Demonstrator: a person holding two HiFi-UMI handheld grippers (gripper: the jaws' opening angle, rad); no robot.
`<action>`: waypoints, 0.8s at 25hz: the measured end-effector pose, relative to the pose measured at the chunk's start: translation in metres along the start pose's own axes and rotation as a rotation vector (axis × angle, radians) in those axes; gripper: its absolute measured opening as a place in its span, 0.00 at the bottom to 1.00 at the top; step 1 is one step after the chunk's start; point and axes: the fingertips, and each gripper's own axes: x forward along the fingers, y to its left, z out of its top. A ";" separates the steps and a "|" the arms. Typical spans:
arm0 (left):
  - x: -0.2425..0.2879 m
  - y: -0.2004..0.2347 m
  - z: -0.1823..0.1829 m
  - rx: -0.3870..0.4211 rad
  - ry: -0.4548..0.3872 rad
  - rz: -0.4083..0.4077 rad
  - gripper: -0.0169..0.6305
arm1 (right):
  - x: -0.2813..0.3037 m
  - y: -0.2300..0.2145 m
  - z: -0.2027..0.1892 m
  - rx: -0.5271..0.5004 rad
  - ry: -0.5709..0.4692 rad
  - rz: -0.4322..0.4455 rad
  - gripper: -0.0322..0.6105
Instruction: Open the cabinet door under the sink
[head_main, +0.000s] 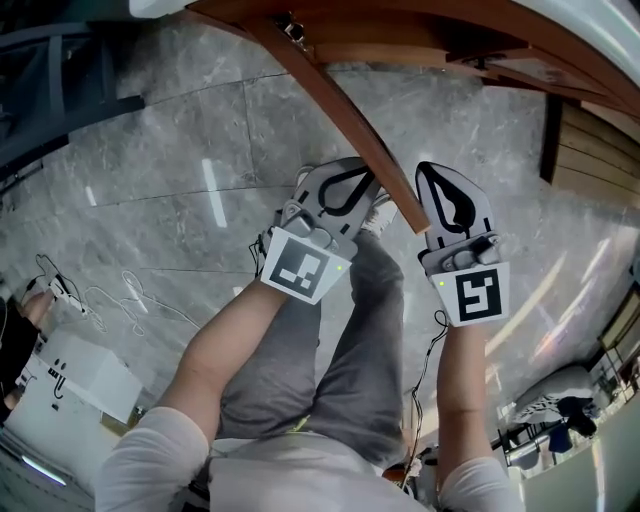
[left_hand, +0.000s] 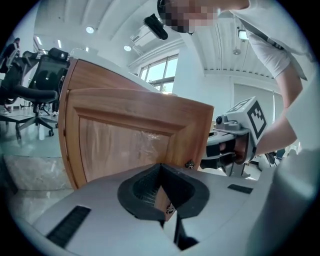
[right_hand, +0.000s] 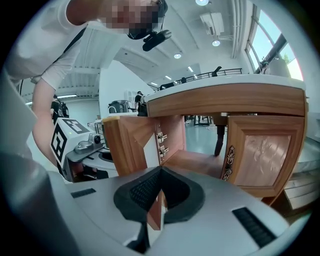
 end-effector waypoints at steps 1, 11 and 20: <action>-0.003 -0.001 0.000 0.000 0.005 0.002 0.05 | -0.001 0.004 -0.001 0.003 0.008 0.000 0.10; -0.046 0.019 0.028 0.000 0.003 0.076 0.05 | -0.001 0.042 0.012 -0.011 0.051 0.064 0.10; -0.089 0.040 0.057 -0.001 0.040 0.156 0.05 | 0.007 0.095 0.037 -0.144 0.151 0.209 0.10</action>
